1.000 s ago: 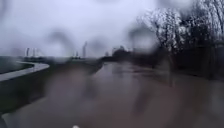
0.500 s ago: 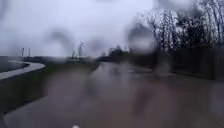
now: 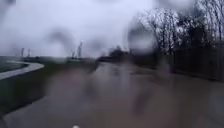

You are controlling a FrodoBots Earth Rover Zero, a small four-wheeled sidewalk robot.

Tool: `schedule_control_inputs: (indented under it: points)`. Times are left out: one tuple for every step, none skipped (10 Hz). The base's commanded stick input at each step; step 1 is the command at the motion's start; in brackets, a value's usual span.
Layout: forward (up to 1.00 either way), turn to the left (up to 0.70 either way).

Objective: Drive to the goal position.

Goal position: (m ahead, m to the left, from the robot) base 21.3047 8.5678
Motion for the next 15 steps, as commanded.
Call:
schedule_control_inputs:
  points:
    - [0.70, -0.15]
    - [0.70, -0.35]
    - [0.70, -0.10]
    - [0.70, 0.00]
    - [0.70, 0.00]
    - [0.70, 0.00]
    - [0.70, 0.00]
    - [0.70, 0.00]
    - [0.70, 0.00]
    - [0.70, 0.00]
    - [0.70, 0.00]
    - [0.70, 0.00]
    - [0.70, 0.00]
    - [0.70, 0.00]
    - [0.70, 0.00]
